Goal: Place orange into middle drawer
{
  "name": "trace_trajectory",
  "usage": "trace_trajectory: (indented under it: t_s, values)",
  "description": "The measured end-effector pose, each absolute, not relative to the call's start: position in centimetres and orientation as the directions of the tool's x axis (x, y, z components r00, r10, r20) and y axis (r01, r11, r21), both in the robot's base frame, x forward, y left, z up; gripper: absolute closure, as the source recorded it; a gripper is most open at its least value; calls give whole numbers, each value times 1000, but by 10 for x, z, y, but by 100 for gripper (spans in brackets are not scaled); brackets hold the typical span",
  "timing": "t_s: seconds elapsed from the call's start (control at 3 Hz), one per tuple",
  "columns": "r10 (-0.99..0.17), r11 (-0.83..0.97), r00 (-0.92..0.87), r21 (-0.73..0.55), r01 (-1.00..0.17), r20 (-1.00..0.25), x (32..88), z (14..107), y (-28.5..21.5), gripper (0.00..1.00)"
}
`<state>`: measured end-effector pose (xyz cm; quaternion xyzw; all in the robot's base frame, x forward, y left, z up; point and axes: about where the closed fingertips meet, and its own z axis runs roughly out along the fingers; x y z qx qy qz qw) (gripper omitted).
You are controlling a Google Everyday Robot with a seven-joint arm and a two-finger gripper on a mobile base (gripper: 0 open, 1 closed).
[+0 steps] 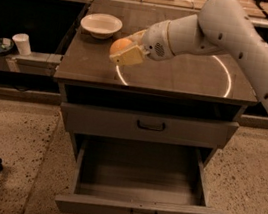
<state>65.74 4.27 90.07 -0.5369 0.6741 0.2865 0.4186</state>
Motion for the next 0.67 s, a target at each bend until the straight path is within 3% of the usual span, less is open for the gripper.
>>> trace_trajectory:
  t_s: [0.33, 0.67]
  values:
    - [-523, 85, 60, -122, -989, -850, 569, 901, 39, 100]
    - [-546, 61, 61, -112, -992, -835, 553, 880, 31, 100]
